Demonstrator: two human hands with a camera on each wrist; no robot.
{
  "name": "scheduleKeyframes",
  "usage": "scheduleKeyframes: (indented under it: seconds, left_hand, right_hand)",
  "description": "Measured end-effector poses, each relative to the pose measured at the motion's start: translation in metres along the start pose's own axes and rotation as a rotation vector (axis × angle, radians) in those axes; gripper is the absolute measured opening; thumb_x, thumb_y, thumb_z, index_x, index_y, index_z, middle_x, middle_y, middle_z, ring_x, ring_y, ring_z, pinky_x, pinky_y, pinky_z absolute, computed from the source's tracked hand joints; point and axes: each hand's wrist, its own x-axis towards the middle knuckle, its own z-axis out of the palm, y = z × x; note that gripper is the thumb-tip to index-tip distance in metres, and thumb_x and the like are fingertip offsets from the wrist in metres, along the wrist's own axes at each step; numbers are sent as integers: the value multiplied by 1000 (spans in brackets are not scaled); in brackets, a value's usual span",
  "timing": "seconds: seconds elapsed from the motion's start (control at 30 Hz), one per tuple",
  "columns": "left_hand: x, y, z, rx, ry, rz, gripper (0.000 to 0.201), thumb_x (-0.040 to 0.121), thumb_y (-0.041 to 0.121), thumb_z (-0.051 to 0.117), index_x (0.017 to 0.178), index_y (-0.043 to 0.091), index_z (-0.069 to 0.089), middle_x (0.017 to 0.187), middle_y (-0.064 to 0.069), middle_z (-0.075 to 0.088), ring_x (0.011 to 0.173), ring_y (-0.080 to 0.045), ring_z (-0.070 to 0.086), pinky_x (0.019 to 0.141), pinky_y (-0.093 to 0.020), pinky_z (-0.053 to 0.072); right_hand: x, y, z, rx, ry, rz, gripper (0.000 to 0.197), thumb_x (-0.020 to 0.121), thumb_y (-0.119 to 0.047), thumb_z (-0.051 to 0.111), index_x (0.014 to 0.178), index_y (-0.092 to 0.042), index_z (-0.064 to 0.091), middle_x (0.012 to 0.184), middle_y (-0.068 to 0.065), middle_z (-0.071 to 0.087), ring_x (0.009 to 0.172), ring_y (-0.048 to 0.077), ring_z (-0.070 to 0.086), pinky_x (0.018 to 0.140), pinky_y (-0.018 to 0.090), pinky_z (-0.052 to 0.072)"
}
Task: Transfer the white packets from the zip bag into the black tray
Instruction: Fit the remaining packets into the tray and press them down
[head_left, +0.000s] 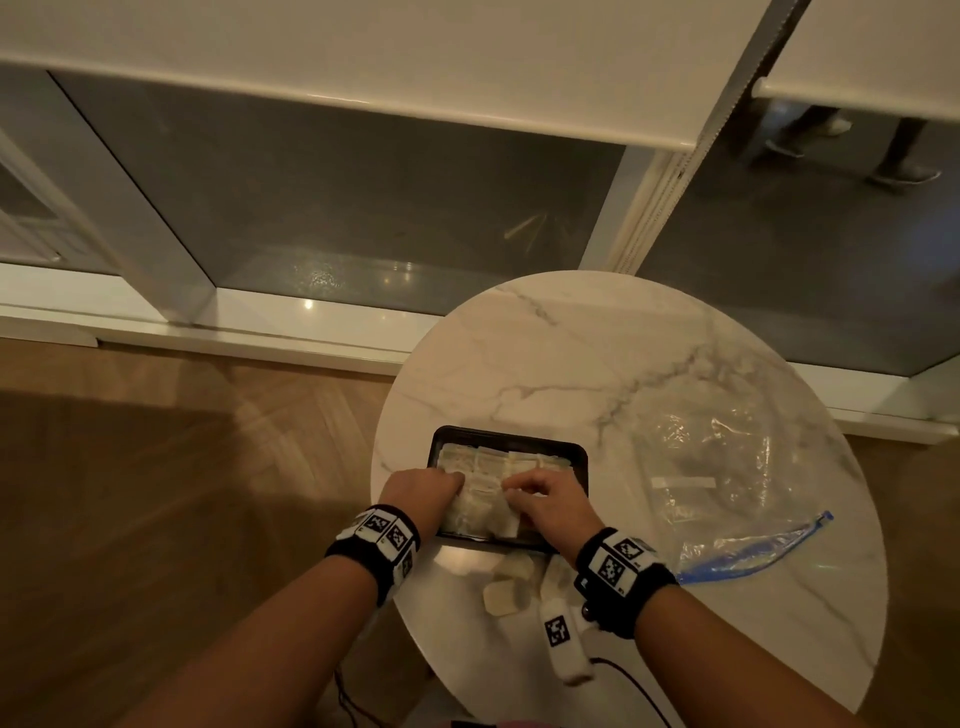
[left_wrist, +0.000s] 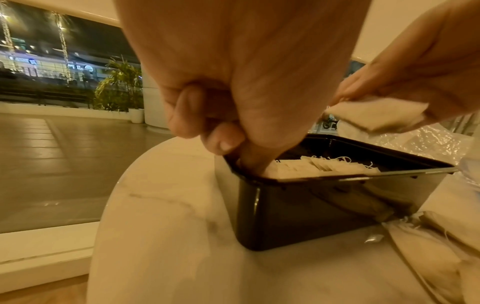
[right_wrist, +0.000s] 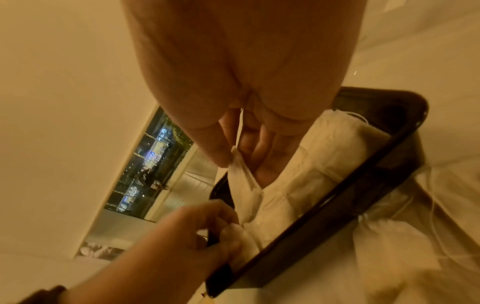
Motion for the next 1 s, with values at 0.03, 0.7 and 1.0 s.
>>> scheduleKeyframes:
  seconds: [0.03, 0.7, 1.0]
  left_hand:
    - [-1, 0, 1, -25, 29, -1, 31, 91, 17, 57, 121, 21, 50, 116, -6, 62, 99, -30, 66, 78, -41, 55]
    - [-37, -7, 57, -144, 555, 150, 26, 97, 37, 47, 91, 24, 67, 99, 4, 63, 98, -19, 56, 88, -38, 46]
    - [-39, -1, 73, 13, 532, 218, 31, 88, 26, 46, 102, 18, 72, 98, -3, 68, 111, -25, 60, 115, -49, 23]
  right_hand:
    - [2, -1, 4, -17, -5, 2, 11, 87, -17, 72, 90, -26, 76, 94, -3, 72, 91, 14, 69, 83, 27, 58]
    - [31, -2, 18, -125, 207, -37, 6, 85, -20, 76, 84, -20, 69, 83, -6, 71, 82, 10, 66, 77, 23, 53]
    - [33, 0, 22, -164, -82, 47, 4, 91, -9, 65, 88, -12, 64, 51, -9, 55, 48, 6, 52, 63, 34, 54]
